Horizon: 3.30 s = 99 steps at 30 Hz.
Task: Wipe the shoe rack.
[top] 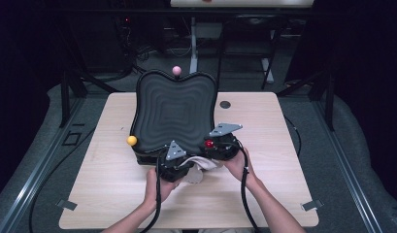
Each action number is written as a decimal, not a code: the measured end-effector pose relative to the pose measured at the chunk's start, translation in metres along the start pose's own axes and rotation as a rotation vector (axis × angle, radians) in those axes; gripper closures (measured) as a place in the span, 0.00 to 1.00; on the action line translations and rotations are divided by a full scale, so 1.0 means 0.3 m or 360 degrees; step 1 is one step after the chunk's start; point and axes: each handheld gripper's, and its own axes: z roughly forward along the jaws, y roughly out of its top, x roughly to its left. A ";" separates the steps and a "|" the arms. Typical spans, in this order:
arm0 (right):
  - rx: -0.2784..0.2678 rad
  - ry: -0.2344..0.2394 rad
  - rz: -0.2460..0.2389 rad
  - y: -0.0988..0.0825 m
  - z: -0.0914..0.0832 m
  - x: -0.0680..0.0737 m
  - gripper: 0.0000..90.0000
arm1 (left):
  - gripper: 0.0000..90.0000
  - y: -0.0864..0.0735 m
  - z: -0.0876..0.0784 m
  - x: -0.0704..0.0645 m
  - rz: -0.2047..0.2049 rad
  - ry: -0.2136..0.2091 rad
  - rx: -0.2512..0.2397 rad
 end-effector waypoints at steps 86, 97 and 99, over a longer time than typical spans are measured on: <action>0.0040 -0.0026 -0.0040 0.006 -0.007 -0.015 0.66 | 0.92 -0.225 -0.426 0.362 -0.0378 0.0284 0.0043; 0.0055 -0.0027 -0.0033 0.005 -0.016 -0.029 0.66 | 0.92 -0.224 -0.435 0.381 -0.0399 0.0311 0.0038; 0.0059 -0.0029 -0.0033 0.005 -0.016 -0.029 0.66 | 0.92 -0.226 -0.437 0.385 -0.0408 0.0318 0.0033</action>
